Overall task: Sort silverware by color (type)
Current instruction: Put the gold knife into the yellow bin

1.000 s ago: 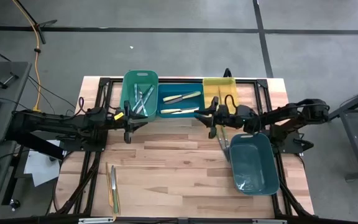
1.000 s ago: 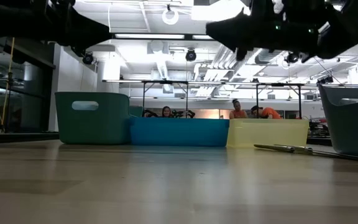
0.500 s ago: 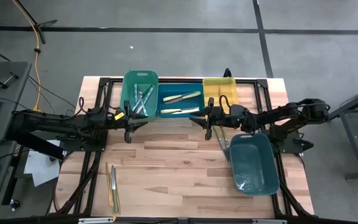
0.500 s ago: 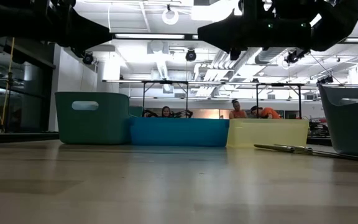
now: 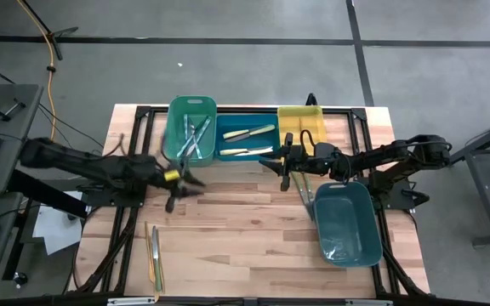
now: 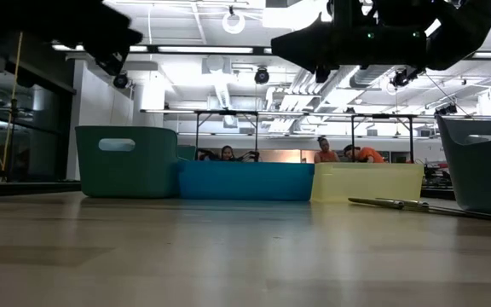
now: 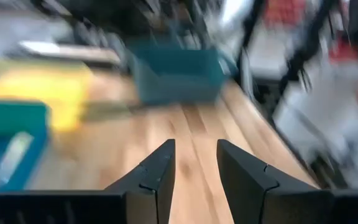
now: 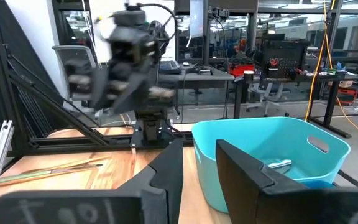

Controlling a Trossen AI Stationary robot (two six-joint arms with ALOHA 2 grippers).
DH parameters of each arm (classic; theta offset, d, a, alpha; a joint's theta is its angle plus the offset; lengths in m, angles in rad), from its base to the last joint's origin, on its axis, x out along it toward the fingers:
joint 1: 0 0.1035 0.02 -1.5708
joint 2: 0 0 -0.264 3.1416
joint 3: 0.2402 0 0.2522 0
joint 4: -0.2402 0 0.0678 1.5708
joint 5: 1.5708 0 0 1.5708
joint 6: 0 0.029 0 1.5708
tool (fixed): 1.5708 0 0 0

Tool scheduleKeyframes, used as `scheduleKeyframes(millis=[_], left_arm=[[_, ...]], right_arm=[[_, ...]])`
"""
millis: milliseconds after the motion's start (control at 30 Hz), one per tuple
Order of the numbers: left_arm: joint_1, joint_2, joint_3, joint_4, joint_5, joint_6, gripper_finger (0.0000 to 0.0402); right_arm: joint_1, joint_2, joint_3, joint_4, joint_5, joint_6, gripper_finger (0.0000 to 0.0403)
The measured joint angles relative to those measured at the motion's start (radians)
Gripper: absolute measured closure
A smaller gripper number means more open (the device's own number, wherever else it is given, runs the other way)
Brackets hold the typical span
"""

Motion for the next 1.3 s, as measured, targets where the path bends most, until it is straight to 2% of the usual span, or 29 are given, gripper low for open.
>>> scheduleKeyframes(millis=[167, 300, 433, 533, 733, 867, 1033, 1167, 1300], left_arm=[[-0.239, 0.191, 0.119, -0.194, -0.016, 0.010, 0.0310], [-0.446, 0.361, 0.238, -0.422, -0.089, -0.023, 0.0341], [-0.592, 0.517, 0.344, -0.571, -0.073, -0.173, 0.0392], [-0.671, 0.612, 0.400, -0.571, -0.040, -0.312, 0.0395], [-0.776, 0.765, 0.496, -0.634, 0.010, -0.409, 0.0401], [-0.817, 0.851, 0.560, -0.662, 0.017, -0.409, 0.0401], [-0.841, 0.958, 0.600, -0.691, 0.114, -0.374, 0.0401], [-0.853, 1.004, 0.602, -0.693, 0.159, -0.374, 0.0401], [-0.855, 1.011, 0.602, -0.696, 0.157, -0.367, 0.0401]], right_arm=[[0.000, 0.000, 0.000, -0.006, 0.000, 0.000, 0.0311], [0.000, 0.000, 0.000, -0.019, 0.000, 0.008, 0.0311], [0.000, 0.000, -0.001, -0.032, 0.000, 0.008, 0.0311], [0.000, 0.000, -0.001, -0.035, 0.000, 0.010, 0.0311], [0.000, 0.000, -0.001, -0.039, 0.000, 0.010, 0.0311], [0.000, 0.000, -0.001, -0.041, 0.000, 0.009, 0.0311], [0.000, 0.000, -0.001, -0.041, 0.000, 0.008, 0.0311], [0.000, 0.000, -0.001, -0.041, 0.000, 0.008, 0.0311], [0.000, 0.000, -0.001, -0.041, 0.000, 0.008, 0.0311]])
